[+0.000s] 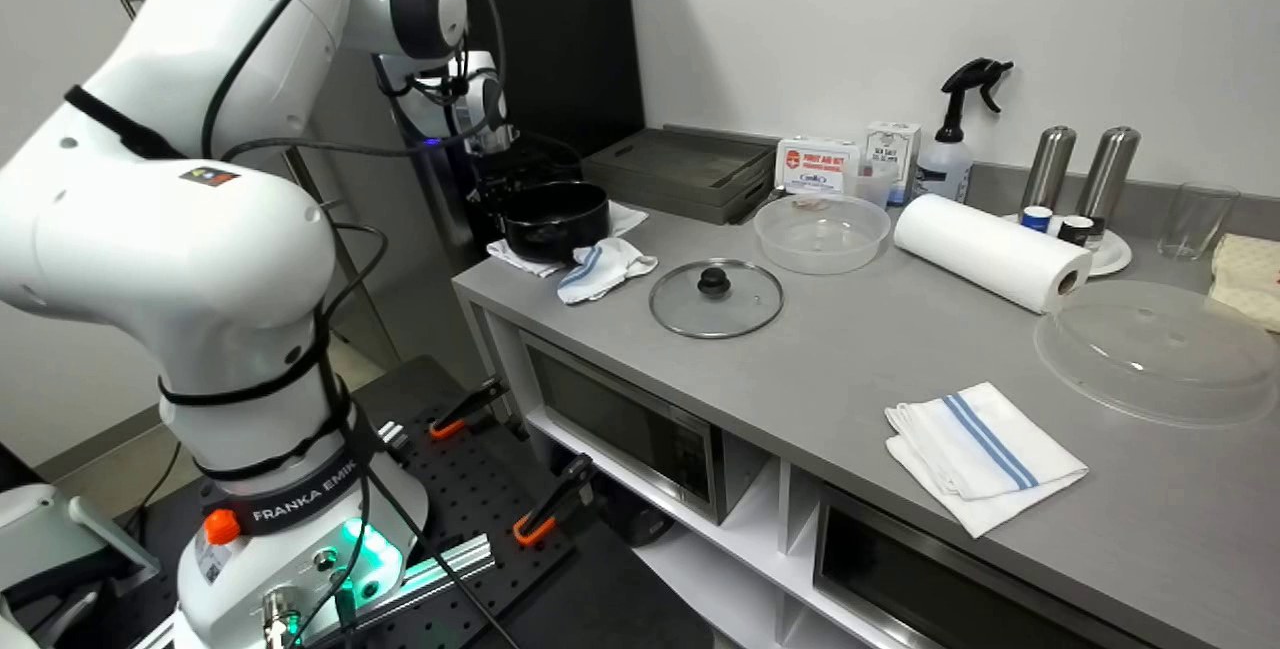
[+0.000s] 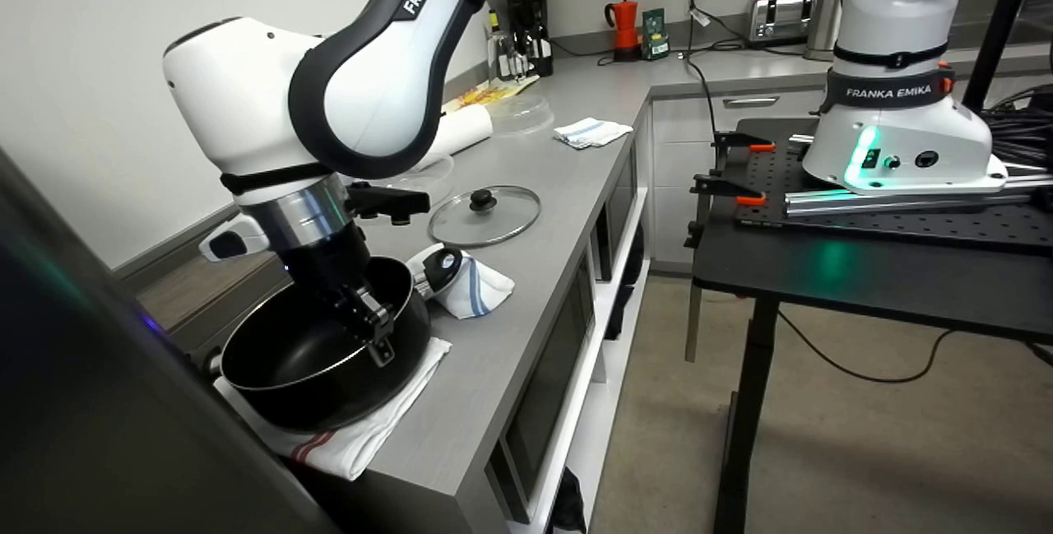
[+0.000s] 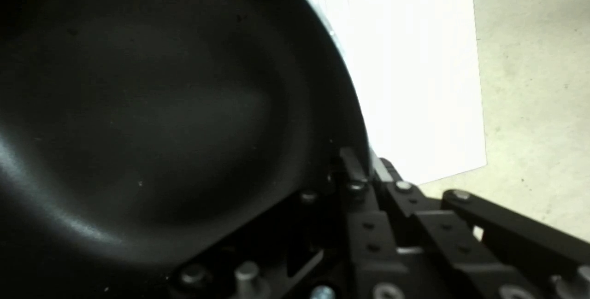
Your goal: Move the pot from right to left.
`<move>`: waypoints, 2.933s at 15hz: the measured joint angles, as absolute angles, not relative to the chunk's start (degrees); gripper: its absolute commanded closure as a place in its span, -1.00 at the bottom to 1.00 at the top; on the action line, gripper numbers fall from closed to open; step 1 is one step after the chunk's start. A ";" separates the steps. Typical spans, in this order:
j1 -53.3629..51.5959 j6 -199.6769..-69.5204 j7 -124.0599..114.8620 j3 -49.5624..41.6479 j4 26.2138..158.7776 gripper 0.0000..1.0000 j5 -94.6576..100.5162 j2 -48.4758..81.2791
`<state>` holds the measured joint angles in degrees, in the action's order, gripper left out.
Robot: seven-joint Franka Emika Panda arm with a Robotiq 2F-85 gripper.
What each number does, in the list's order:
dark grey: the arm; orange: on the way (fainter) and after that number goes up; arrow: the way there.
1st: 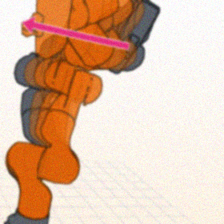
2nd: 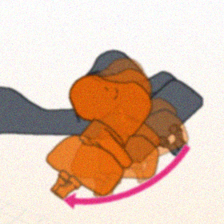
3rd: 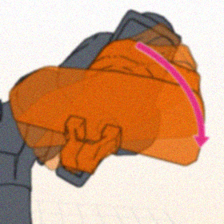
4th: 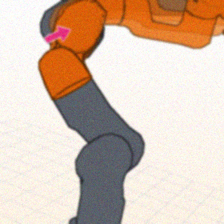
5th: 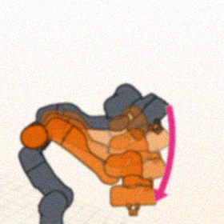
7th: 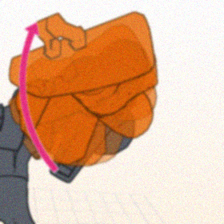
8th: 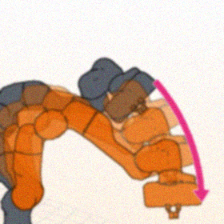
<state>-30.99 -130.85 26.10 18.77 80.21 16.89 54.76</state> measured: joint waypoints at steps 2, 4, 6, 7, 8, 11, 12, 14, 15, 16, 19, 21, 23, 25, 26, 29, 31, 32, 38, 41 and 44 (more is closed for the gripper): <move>-31.26 -130.85 25.94 18.55 80.00 0.41 16.99 54.91; -31.31 -130.86 25.90 18.53 79.95 0.14 16.96 55.34; -31.31 -130.92 25.90 18.53 79.72 -0.15 16.96 56.46; -31.32 -130.93 25.90 18.53 79.50 -0.28 16.96 57.03; -31.32 -130.95 25.91 18.53 79.34 -0.44 16.96 57.50; -31.34 -130.95 25.91 18.53 78.67 -0.87 16.96 58.45; -31.34 -130.95 25.91 18.53 78.56 -0.98 16.96 58.58; -31.40 -131.01 25.91 18.54 78.35 -1.00 16.97 58.59; -31.50 -131.06 25.91 18.57 78.16 -1.00 16.97 58.55; -31.65 -131.10 25.91 18.59 77.93 -1.00 16.99 58.44; -32.47 -131.12 25.91 18.66 77.46 -1.00 17.03 57.63; -33.13 -131.05 25.91 18.68 77.47 -1.00 17.08 56.47; -33.72 -130.96 25.91 18.65 77.60 -1.00 17.19 55.10; -34.02 -130.90 25.91 18.56 77.88 -1.00 17.39 53.73; -34.04 -130.90 25.88 18.52 78.10 -1.00 17.56 53.05; -33.98 -130.94 25.67 17.89 79.26 -1.00 17.78 50.76; -33.81 -131.03 25.11 17.36 80.41 -1.00 17.79 48.93; -33.68 -131.07 24.69 17.06 81.11 -1.00 17.79 47.91; -31.80 -132.50 20.62 15.38 86.97 -1.00 17.81 41.20; -30.31 -134.53 19.37 15.29 91.10 -1.00 17.86 38.08; -29.92 -135.25 19.20 15.29 93.07 -1.00 17.87 36.79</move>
<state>-29.92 -135.25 19.20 15.29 93.07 17.87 36.79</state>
